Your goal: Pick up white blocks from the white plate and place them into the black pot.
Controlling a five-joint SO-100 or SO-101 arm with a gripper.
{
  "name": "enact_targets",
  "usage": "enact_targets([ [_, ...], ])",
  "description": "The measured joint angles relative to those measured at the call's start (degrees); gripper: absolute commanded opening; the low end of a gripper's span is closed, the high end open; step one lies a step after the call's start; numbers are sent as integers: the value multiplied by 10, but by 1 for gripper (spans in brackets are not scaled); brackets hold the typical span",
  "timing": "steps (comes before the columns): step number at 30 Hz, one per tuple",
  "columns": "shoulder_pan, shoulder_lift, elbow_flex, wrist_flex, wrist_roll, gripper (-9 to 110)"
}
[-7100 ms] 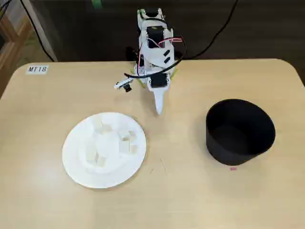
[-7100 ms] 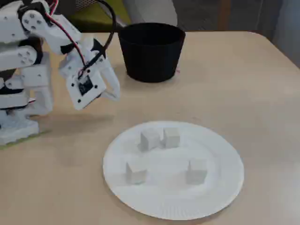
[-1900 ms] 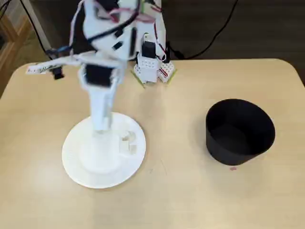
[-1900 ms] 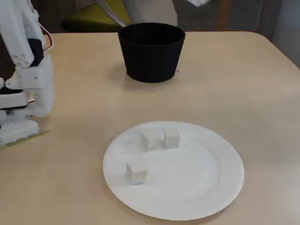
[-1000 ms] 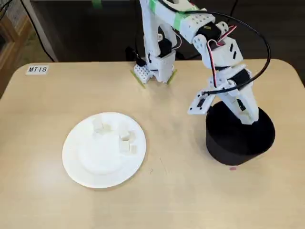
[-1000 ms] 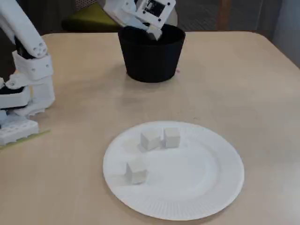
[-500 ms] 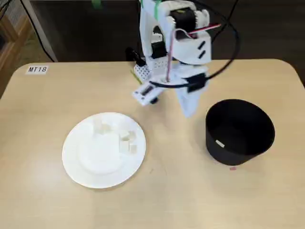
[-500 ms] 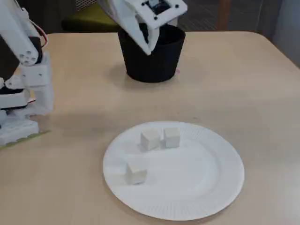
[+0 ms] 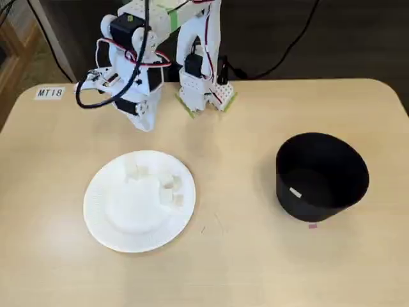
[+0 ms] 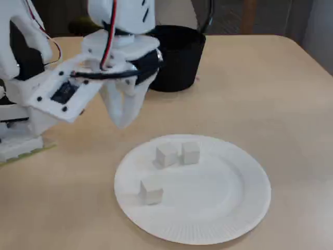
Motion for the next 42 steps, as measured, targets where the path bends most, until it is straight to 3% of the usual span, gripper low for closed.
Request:
enact_targets([
  [4, 12, -47, -2, -6, 91, -1],
  [8, 32, -93, -32, -13, 115, 24],
  [15, 26, -144, -60, -14, 117, 37],
  [34, 20, -221, -60, -96, 117, 29],
  [42, 35, -242, -60, -121, 128, 15],
])
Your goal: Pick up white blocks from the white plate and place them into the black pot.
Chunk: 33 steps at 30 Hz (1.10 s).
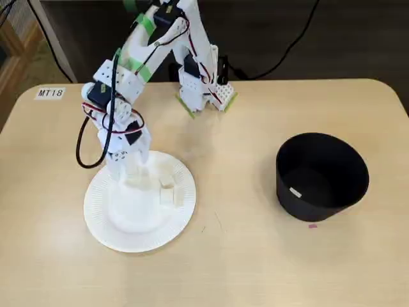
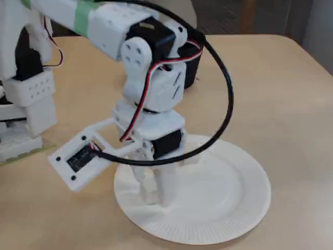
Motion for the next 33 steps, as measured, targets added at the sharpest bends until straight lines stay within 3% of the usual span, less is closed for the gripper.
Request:
enact_targets([
  [4, 4, -18, 0, -28, 18, -2],
  [13, 4, -35, -8, -73, 28, -2],
  [18, -36, 50, -7, -150, 18, -2],
  [25, -214, 276, -10, -189, -79, -2],
  [33, -564, 387, 7, -163, -126, -2],
])
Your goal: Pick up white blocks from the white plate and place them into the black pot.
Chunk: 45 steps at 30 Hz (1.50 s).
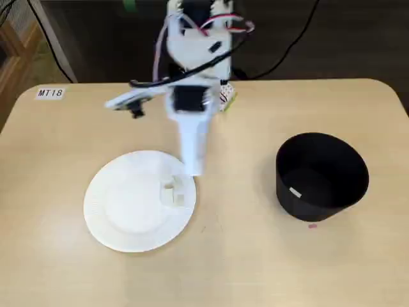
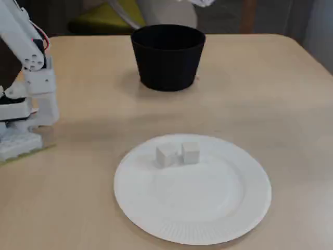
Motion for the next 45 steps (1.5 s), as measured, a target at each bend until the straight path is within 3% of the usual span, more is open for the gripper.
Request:
enact_targets([
  [6, -156, 0, 166, -141, -22, -2],
  [12, -193, -18, 253, -243, -40, -2],
  [15, -205, -46, 257, -260, -47, 24],
  [18, -208, -59, 257, -265, -70, 36],
  [21, -208, -67, 257, -265, -78, 27],
  [24, -206, -67, 257, -265, -84, 0],
  [25, -200, -67, 257, -262, -89, -2],
  [31, -108, -36, 198, -125, -148, -2],
  [38, 155, -4, 80, 142, -251, -2],
  [45, 330, -64, 79, 179, -315, -2],
])
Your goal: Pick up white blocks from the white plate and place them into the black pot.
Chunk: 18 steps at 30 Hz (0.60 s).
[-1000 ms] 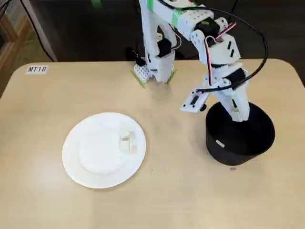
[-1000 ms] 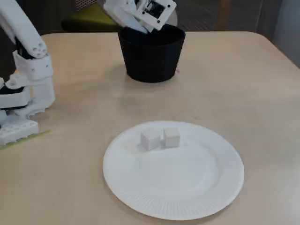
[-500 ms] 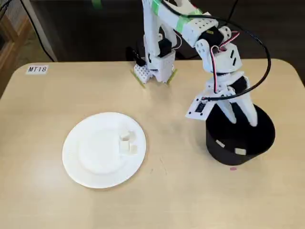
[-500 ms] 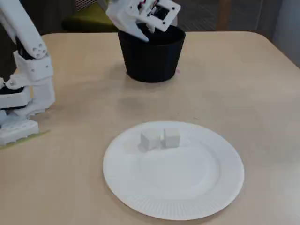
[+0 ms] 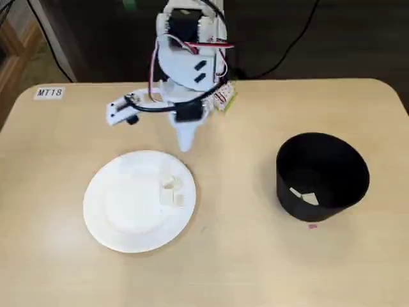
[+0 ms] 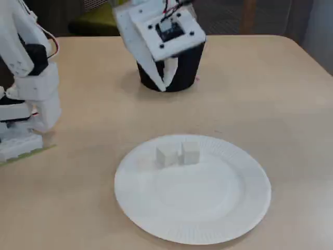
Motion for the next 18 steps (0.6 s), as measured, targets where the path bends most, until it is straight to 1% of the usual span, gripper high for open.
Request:
enact_targets([
  [4, 31, -63, 0, -13, -11, -2],
  [7, 33, -97, 0, -33, -4, 19],
  [9, 32, -113, 0, -42, 3, 25],
  [12, 27, -124, 0, -57, 24, 28],
  [16, 17, -134, 0, -59, 51, 26],
  [18, 23, -134, 0, -39, 51, 24],
])
